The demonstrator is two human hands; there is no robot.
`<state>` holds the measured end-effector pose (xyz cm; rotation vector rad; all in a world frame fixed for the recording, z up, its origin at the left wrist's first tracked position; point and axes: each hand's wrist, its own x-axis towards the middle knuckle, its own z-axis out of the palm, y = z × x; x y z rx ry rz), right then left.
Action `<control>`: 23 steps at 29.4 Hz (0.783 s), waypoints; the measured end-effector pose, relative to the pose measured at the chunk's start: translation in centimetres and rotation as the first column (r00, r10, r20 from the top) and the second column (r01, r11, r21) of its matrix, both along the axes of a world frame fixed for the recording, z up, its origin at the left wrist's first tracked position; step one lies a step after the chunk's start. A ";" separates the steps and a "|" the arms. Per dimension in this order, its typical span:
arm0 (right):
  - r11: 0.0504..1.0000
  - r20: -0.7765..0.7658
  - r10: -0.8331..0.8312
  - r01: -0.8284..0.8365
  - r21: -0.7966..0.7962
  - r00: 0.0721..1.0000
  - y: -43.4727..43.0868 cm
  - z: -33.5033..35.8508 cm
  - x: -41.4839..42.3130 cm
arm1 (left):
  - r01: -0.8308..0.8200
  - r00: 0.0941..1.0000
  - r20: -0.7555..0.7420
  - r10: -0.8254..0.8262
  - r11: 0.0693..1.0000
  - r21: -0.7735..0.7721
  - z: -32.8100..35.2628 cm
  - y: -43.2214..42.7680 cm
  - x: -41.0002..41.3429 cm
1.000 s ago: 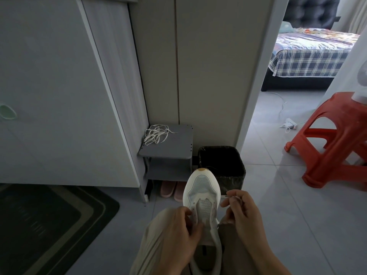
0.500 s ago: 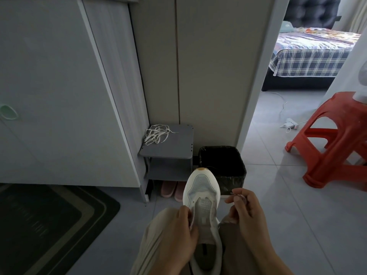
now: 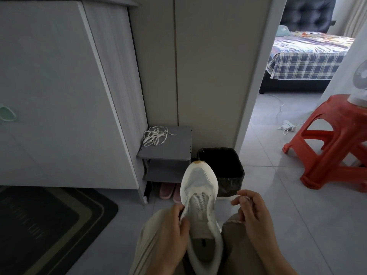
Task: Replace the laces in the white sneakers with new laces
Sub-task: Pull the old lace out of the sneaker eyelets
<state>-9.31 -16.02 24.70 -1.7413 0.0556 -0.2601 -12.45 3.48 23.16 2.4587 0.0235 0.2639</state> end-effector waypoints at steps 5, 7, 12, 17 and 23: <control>0.999 0.006 0.001 -0.001 -0.038 1.000 -1.2 0.5 0.3 | -0.064 0.998 -0.031 0.058 0.958 -0.278 0.3 0.3 1.9; 0.997 0.019 0.007 -0.005 -0.071 1.000 -1.6 0.8 0.5 | -0.063 0.998 -0.032 0.055 0.946 -0.318 1.0 0.6 2.3; 0.999 0.055 0.031 -0.029 -0.044 0.998 -1.3 1.7 0.9 | -0.045 0.998 -0.058 0.026 0.934 -0.354 2.0 1.2 2.0; 0.998 0.051 0.062 -0.062 -0.007 0.997 -1.0 1.9 1.0 | -0.101 0.994 -0.071 0.079 0.909 -0.405 0.6 1.7 2.2; 0.995 0.017 0.065 -0.066 0.079 0.998 -0.5 1.9 0.5 | -0.092 0.996 -0.055 0.076 0.894 -0.438 0.8 1.9 2.3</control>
